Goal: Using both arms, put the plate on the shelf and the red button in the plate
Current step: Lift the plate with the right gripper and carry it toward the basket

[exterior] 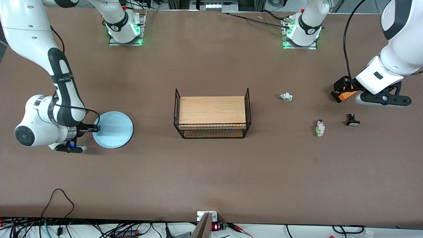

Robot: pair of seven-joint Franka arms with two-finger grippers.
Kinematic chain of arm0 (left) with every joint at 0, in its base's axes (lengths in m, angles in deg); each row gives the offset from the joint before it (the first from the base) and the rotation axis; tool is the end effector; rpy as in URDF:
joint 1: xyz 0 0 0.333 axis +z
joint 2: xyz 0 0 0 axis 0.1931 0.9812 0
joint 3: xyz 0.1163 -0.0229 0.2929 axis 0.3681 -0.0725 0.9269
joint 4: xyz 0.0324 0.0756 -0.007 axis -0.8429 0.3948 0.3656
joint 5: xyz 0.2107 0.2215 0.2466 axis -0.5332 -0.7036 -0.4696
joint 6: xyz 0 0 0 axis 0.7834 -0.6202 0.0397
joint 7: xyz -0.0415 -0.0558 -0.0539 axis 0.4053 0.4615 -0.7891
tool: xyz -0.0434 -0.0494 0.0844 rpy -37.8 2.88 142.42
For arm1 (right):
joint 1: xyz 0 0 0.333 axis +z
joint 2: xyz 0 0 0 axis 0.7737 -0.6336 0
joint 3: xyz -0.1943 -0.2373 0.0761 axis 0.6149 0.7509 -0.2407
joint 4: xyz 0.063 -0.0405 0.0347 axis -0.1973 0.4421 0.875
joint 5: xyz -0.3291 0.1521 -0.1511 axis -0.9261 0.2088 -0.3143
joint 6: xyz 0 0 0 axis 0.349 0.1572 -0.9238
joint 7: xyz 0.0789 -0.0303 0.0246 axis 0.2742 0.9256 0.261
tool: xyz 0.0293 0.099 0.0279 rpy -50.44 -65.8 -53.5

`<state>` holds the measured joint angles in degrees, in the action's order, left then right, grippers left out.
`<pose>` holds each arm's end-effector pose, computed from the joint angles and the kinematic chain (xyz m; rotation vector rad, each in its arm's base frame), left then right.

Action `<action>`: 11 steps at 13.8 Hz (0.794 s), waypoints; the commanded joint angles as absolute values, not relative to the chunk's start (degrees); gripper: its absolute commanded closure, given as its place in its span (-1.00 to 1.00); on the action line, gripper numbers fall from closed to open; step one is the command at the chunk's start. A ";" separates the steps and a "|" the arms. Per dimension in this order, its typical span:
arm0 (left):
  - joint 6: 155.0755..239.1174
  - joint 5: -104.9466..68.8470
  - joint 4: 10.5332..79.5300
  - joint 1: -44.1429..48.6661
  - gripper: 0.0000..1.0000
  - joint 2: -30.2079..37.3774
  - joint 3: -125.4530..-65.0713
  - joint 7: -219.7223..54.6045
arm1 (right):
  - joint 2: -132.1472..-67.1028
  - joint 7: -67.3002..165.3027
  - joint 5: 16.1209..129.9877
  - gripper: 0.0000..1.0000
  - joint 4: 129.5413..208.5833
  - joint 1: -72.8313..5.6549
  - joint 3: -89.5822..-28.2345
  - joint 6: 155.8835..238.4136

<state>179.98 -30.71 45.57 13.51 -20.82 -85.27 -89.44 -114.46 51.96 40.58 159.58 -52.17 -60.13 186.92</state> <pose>0.5648 -0.0516 0.5437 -3.0745 0.1874 0.0359 0.6537 -0.0535 0.2284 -3.0323 0.1394 0.5975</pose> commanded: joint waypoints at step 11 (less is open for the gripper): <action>180.30 -29.50 45.87 13.68 -1.00 -21.07 -85.20 -90.42 | -107.29 61.31 43.66 1.00 140.18 -52.01 -60.31 150.97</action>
